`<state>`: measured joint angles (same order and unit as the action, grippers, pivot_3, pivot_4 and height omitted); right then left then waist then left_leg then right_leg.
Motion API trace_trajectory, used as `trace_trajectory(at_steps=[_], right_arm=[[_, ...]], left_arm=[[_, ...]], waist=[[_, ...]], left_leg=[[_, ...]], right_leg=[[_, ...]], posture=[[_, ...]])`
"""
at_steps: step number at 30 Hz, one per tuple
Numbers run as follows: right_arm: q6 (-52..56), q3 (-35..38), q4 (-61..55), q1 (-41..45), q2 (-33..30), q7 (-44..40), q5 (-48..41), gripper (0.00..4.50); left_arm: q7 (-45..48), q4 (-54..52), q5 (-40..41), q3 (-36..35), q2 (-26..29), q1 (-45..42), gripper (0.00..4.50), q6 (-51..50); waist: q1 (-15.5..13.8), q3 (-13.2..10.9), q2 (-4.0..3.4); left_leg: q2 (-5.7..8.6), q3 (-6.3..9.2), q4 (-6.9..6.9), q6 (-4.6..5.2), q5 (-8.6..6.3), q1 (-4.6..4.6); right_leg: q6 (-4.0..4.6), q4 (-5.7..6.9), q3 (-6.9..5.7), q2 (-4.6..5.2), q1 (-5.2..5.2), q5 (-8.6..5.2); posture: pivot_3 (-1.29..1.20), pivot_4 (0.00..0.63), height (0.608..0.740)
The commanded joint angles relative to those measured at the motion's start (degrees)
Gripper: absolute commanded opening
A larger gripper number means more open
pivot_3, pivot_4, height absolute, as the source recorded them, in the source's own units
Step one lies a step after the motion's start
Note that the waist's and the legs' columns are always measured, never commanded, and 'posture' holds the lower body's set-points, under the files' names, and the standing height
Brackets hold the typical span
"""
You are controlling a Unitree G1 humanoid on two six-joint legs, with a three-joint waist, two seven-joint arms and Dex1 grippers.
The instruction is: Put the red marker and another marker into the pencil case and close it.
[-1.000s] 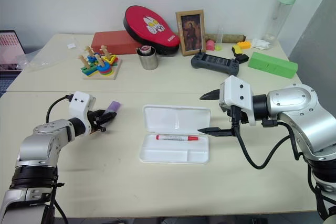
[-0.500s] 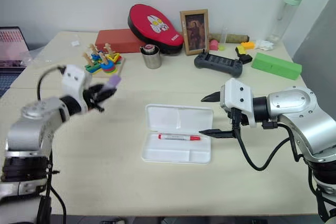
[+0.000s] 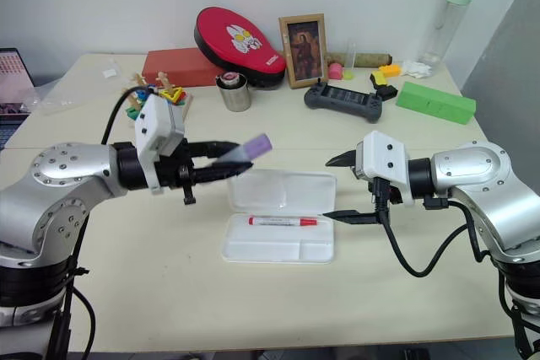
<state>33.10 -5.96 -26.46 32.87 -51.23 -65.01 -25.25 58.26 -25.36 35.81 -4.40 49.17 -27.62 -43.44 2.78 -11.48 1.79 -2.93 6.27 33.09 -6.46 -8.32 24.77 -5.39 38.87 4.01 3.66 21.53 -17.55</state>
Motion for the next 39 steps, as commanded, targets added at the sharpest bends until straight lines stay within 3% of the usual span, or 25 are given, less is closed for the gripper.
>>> trace_trajectory(at_steps=[1, 5, 9, 21, 39], right_arm=[[-1.10, 1.13, -0.33, 0.05, -0.95, -0.29, 0.39, 4.50], [-1.12, 1.42, -0.49, -0.29, -1.28, -0.32, 0.22, 4.50], [-1.17, 1.33, -0.40, -0.08, -1.26, -0.18, 0.28, 4.50], [-0.02, 1.61, -1.35, -0.57, -2.20, -0.26, -0.67, 4.50], [1.76, 2.31, -3.30, -1.26, -2.71, 1.17, -1.49, 4.50]], left_arm=[[3.49, -2.31, 1.38, 0.19, 2.63, 2.58, 1.18, 0.62], [4.75, -2.78, 0.40, 1.66, 2.33, 6.17, 1.18, 2.98], [5.94, -1.43, -8.56, 7.27, 3.09, 9.61, 1.18, 12.62], [8.03, 4.64, -15.55, 15.01, -2.87, 10.19, 1.18, 24.02], [13.47, 10.95, -22.39, 18.41, -3.06, 9.29, 1.18, 32.88]], waist=[[0.06, 0.00, 0.00], [0.08, 0.00, 0.00], [0.01, 0.00, 0.00], [-0.28, 0.00, -0.01], [-0.41, 0.00, -0.01]], left_leg=[[0.00, 0.00, 0.00, 0.00, 0.00, 0.00], [0.00, 0.00, 0.00, 0.00, 0.00, 0.00], [0.00, 0.00, 0.00, 0.00, 0.00, 0.00], [0.00, -0.01, 0.00, 0.00, 0.00, 0.00], [0.00, -0.01, -0.01, 0.00, 0.00, 0.00]], right_leg=[[0.00, 0.00, -0.01, 0.00, 0.00, 0.00], [0.01, -0.02, 0.00, 0.00, 0.00, 0.00], [0.03, -0.03, 0.00, 0.00, 0.00, 0.01], [0.03, -0.03, 0.01, 0.00, -0.01, 0.00], [0.03, -0.03, 0.00, 0.00, 0.00, 0.00]], posture=[[0.00, 0.150, 0.740], [0.00, 0.150, 0.740], [0.00, 0.150, 0.740], [0.00, 0.150, 0.740], [0.00, 0.150, 0.740]])
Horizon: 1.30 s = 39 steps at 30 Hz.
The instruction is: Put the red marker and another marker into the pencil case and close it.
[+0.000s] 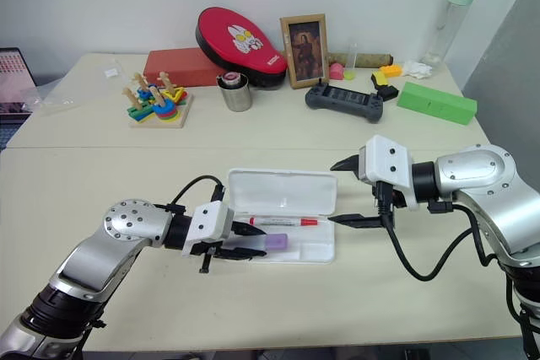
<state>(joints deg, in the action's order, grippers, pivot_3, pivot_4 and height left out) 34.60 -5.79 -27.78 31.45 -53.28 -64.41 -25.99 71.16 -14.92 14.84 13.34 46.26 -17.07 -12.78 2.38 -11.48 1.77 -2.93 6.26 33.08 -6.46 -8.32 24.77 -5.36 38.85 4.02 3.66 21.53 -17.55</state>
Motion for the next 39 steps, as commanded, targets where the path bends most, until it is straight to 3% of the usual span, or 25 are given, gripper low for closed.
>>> trace_trajectory(at_steps=[1, 11, 13, 26, 37, 39], right_arm=[[0.44, 2.19, -1.98, 0.20, -0.71, 0.66, -0.81, 4.50], [1.03, 2.20, -2.22, 0.52, -0.51, 1.12, -1.09, 4.50], [0.96, 2.20, -2.33, 0.39, -0.50, 1.23, -1.02, 4.50], [0.83, 1.87, -1.92, 0.68, 0.01, 1.77, -0.70, 4.50], [0.30, 1.62, -1.41, 0.69, 0.20, 1.91, -0.41, 4.50], [0.06, 1.61, -1.01, 0.45, -0.03, 1.90, -0.04, 4.50]], left_arm=[[0.18, 1.24, -2.42, 0.95, -0.44, -1.55, 1.18, 3.05], [0.80, 2.40, -5.16, 2.76, -1.40, -2.19, 1.18, 5.65], [0.89, 1.91, -5.10, 2.83, -1.53, -1.94, 1.89, 5.28], [-0.15, -1.17, -1.07, -0.58, -2.14, -2.51, 4.49, 0.64], [-1.58, -4.22, 1.41, -3.13, -1.19, -2.92, 4.49, -3.28], [-2.56, -7.03, 7.32, -6.97, -0.41, -3.92, 4.49, -10.38]], waist=[[-0.01, 0.00, 0.00], [-0.03, 0.00, 0.00], [-0.04, 0.00, 0.00], [-0.03, 0.00, 0.00], [-0.03, 0.00, 0.00], [-0.03, 0.00, 0.00]], left_leg=[[0.00, 0.00, 0.00, 0.00, 0.00, 0.00], [0.00, 0.00, 0.00, 0.00, 0.00, 0.00], [0.00, 0.00, 0.00, 0.00, 0.00, 0.00], [0.00, 0.00, 0.01, 0.00, 0.00, 0.00], [0.00, 0.01, 0.00, 0.00, 0.00, 0.00], [0.00, 0.00, 0.00, 0.00, 0.00, 0.00]], right_leg=[[0.00, 0.00, 0.00, 0.00, 0.00, 0.00], [0.00, 0.00, 0.00, 0.00, 0.00, 0.00], [0.00, 0.00, 0.00, 0.00, -0.01, 0.00], [-0.01, 0.02, 0.00, 0.00, -0.01, 0.00], [-0.08, 0.01, 0.00, 0.00, -0.01, -0.05], [-0.08, 0.01, 0.00, 0.00, -0.01, -0.05]], posture=[[0.00, 0.150, 0.740], [0.00, 0.150, 0.740], [0.00, 0.150, 0.740], [0.00, 0.150, 0.740], [0.00, 0.150, 0.740], [0.00, 0.150, 0.740]])
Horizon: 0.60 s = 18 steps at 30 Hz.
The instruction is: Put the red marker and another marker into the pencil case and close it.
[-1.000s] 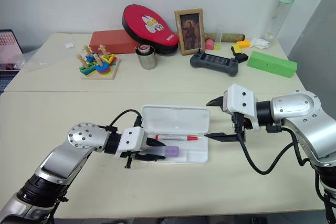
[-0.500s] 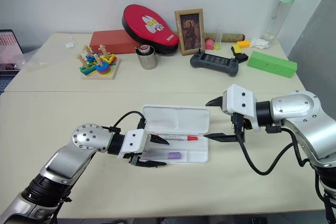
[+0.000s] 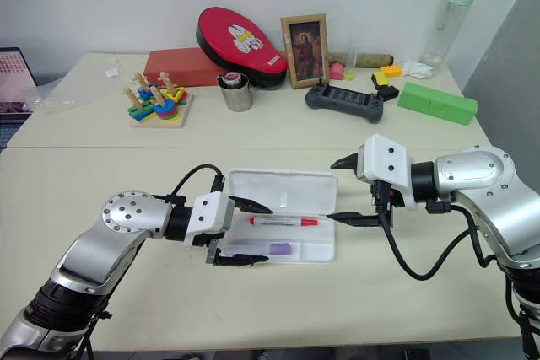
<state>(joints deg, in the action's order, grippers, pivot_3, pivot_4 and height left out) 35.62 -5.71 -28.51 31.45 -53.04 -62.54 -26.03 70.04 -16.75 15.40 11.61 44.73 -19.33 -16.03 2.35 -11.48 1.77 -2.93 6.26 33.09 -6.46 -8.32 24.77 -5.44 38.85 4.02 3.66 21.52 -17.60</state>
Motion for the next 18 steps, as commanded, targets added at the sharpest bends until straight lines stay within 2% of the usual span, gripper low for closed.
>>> trace_trajectory(at_steps=[1, 5, 10, 14, 18], right_arm=[[-1.09, 1.53, -0.11, 0.34, -0.38, 0.04, 0.21, 4.50], [-1.27, 1.74, 0.71, 0.11, -0.74, 0.33, 0.86, 4.50], [-1.67, 2.39, 2.41, -0.22, -1.43, 0.63, 1.68, 4.50], [-2.35, 2.35, 5.25, 0.25, -1.41, 1.48, 3.46, 4.50], [-3.75, 1.34, 11.71, 1.94, -0.95, 3.24, 7.16, 4.50]], left_arm=[[-1.82, -6.52, 9.69, -7.09, 1.51, -2.13, 4.49, -10.50], [-2.81, -9.29, 20.67, -15.39, 4.76, -4.25, 4.49, -21.64], [-2.87, -8.58, 27.20, -23.18, 10.14, -5.76, 4.49, -27.77], [-5.09, -8.76, 27.76, -23.99, 11.11, -8.17, 4.49, -28.28], [-6.40, -9.07, 23.79, -19.12, 11.27, -13.64, 4.49, -26.30]], waist=[[0.00, 0.00, 0.00], [0.06, -0.01, 0.02], [0.21, -0.01, 0.01], [0.14, -0.02, 0.00], [-0.06, -0.03, 0.03]], left_leg=[[0.00, 0.00, 0.00, 0.00, 0.00, 0.00], [-0.01, 0.03, 0.00, 0.00, 0.00, 0.00], [0.00, 0.03, 0.00, 0.00, 0.00, -0.01], [0.00, 0.02, 0.00, 0.00, 0.00, -0.01], [0.00, 0.02, 0.02, 0.00, 0.00, 0.00]], right_leg=[[0.00, 0.00, 0.00, 0.00, 0.01, 0.00], [-0.12, 0.03, -0.02, 0.00, 0.02, -0.07], [-0.12, 0.02, -0.01, 0.00, 0.01, -0.07], [-0.11, 0.01, -0.02, 0.00, 0.00, -0.07], [-0.11, 0.01, -0.01, 0.00, 0.00, -0.06]], posture=[[0.00, 0.150, 0.740], [0.00, 0.150, 0.740], [0.00, 0.150, 0.740], [0.00, 0.150, 0.740], [0.00, 0.150, 0.740]])
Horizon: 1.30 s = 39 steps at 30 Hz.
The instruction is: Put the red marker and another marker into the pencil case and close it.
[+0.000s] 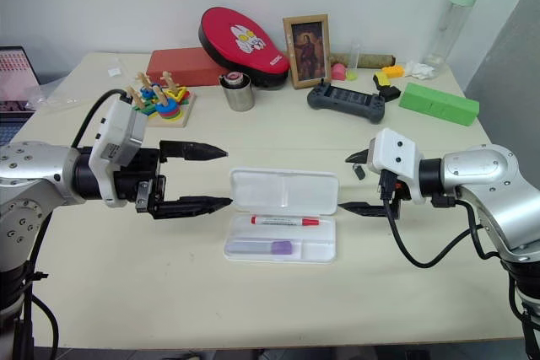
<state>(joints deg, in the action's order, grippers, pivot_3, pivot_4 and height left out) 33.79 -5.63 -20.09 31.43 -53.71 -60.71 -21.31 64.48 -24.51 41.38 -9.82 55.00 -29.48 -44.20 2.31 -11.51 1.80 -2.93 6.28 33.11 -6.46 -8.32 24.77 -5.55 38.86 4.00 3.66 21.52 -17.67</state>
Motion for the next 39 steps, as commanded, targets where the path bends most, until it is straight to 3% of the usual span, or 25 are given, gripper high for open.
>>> trace_trajectory(at_steps=[1, 11, 22, 39], right_arm=[[-2.22, 1.02, 4.37, 2.22, -0.07, 1.60, 3.08, 4.50], [-4.89, -2.01, 15.94, 3.06, 5.46, 5.75, 9.96, 4.50], [-8.76, -5.31, 29.62, 6.27, 16.81, 11.70, 16.09, 4.50], [-2.88, -2.69, 44.16, 10.94, 22.61, 16.75, 16.30, 4.50]], left_arm=[[-0.99, -1.26, -3.17, 3.28, 0.95, -4.32, 4.49, 2.56], [-1.53, 1.48, -9.28, 10.19, 0.46, -11.37, 4.49, 4.24], [-2.88, -3.97, -9.14, 5.37, 5.71, -0.97, 4.49, 2.78], [-5.14, -7.13, -6.89, 1.83, 7.34, 3.24, 4.49, 0.16]], waist=[[-0.02, 0.00, 0.00], [0.44, -0.01, -0.02], [1.11, -0.04, -0.05], [0.99, -0.05, -0.06]], left_leg=[[0.00, -0.01, 0.01, 0.00, 0.00, 0.00], [0.00, -0.03, -0.07, 0.00, 0.00, 0.00], [0.00, -0.03, -0.09, 0.00, 0.00, 0.01], [0.00, -0.02, -0.09, 0.00, 0.00, 0.01]], right_leg=[[0.00, 0.00, 0.00, 0.00, -0.02, 0.00], [0.14, -0.01, 0.01, -0.01, 0.03, 0.06], [0.18, 0.04, 0.03, -0.01, 0.08, 0.08], [0.19, 0.06, 0.02, -0.01, 0.07, 0.09]], posture=[[0.00, 0.150, 0.740], [0.00, 0.150, 0.740], [0.00, 0.150, 0.740], [0.00, 0.150, 0.740]])
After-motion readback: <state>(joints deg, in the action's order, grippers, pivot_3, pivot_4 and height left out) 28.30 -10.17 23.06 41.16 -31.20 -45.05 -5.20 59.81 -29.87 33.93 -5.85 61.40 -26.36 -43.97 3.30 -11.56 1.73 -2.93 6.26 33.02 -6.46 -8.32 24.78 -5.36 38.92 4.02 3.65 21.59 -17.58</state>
